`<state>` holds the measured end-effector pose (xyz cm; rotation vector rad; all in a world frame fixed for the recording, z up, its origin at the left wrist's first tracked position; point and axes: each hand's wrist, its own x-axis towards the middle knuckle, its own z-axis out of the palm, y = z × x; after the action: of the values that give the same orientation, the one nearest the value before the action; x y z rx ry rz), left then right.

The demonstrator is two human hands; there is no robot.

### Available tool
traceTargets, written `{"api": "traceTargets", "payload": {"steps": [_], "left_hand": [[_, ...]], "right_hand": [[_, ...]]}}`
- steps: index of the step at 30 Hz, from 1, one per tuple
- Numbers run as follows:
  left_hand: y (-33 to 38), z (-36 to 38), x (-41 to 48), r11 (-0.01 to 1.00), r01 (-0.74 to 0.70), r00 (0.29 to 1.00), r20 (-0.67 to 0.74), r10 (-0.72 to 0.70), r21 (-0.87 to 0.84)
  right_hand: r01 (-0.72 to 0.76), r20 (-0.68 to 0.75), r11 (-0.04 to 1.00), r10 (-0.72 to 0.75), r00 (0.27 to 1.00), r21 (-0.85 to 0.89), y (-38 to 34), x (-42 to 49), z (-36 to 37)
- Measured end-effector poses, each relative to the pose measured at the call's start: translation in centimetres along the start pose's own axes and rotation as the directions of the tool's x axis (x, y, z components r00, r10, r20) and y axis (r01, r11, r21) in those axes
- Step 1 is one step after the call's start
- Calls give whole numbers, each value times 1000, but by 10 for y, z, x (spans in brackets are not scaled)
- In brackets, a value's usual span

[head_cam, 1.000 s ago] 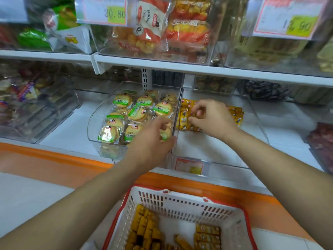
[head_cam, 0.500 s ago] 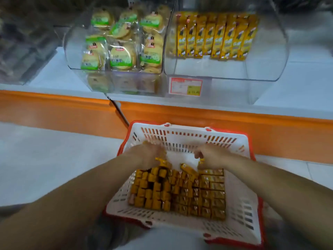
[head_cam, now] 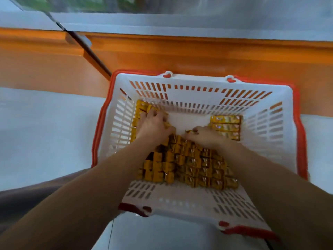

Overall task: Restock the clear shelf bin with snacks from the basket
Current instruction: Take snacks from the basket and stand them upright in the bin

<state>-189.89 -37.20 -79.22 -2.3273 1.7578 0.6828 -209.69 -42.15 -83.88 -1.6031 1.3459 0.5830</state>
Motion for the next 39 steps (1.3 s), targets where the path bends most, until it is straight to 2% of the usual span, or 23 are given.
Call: {"api": "traceTargets", "payload": {"steps": [3, 5, 8, 13, 17, 23, 28, 31, 33, 36, 38, 39], "left_hand": [[1, 0, -1, 987, -120, 987, -90, 130, 109], [5, 2, -4, 985, -155, 983, -91, 161, 70], [12, 6, -3, 987, -152, 988, -31, 150, -57], [13, 5, 11, 995, -96, 990, 111, 93, 18], [13, 2, 20, 998, -41, 987, 152, 49, -52], [2, -6, 10, 931, 29, 995, 99, 7, -364], [0, -10, -4, 928, -9, 999, 29, 22, -372], [4, -10, -16, 905, 25, 997, -59, -55, -426], [8, -12, -25, 890, 57, 986, -116, -122, -453], [18, -25, -33, 862, 68, 982, -120, -147, -502], [26, -39, -38, 802, 116, 978, -73, -194, -586], [31, -47, -41, 727, 157, 969, -39, -245, -669]], "right_hand": [[-9, -7, 999, 9, 1000, -45, 0, 0, 0], [-2, 6, 999, 2, 1000, -45, -2, 2, 2], [34, 17, 999, -34, 999, -8, 0, 2, 2], [57, -36, 985, -52, 998, 166, 7, 0, -1], [51, -25, 980, -47, 999, 194, 12, 2, -6], [12, -5, 972, -11, 1000, 233, 22, -9, -24], [-29, 67, 963, 11, 998, 269, 29, -22, -24], [-46, 51, 974, 35, 998, 221, 27, -27, -22], [-43, 23, 980, 39, 999, 196, 25, -35, -24], [-16, -91, 960, 43, 995, 279, 24, -54, -32], [48, -227, 910, 52, 973, 412, 21, -71, -35], [95, -277, 846, 63, 959, 524, 18, -81, -37]]}}
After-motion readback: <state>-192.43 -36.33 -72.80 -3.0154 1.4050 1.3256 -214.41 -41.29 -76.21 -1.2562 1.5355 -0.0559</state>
